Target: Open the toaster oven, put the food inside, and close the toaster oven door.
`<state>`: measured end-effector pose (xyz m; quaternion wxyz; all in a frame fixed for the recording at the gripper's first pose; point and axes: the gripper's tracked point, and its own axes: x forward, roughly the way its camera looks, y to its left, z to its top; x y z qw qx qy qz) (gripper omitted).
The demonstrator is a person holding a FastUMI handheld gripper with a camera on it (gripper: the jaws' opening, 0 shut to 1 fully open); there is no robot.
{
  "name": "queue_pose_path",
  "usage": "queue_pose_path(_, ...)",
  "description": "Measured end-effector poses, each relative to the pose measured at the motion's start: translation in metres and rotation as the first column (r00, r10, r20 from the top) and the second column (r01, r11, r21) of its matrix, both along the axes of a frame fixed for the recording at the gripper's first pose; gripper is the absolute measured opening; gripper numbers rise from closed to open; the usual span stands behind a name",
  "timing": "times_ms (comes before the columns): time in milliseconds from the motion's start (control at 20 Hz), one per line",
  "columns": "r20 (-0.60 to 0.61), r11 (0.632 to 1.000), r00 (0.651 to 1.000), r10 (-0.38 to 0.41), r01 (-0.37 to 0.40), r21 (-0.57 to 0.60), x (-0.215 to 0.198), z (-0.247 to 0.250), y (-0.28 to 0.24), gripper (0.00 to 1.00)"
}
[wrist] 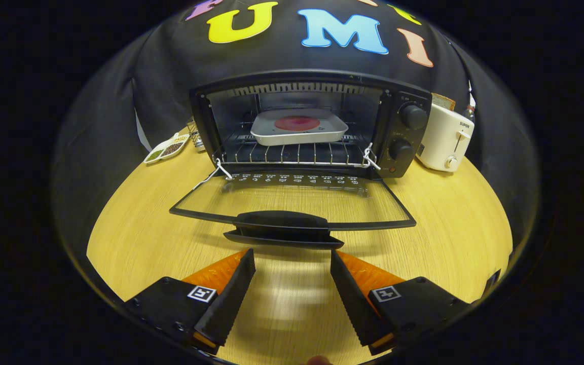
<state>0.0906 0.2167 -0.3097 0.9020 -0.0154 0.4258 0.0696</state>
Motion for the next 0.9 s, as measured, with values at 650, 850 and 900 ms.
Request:
queue_pose_path(650,0.251,0.997,0.967,0.046,-0.029,-0.071,0.032,0.066,0.001,0.96)
queue_pose_path(850,0.258,0.999,0.966,0.006,0.005,-0.043,0.054,0.07,0.002,0.96)
queue_pose_path(900,0.268,0.999,0.963,-0.002,0.012,-0.035,0.057,0.074,0.003,0.96)
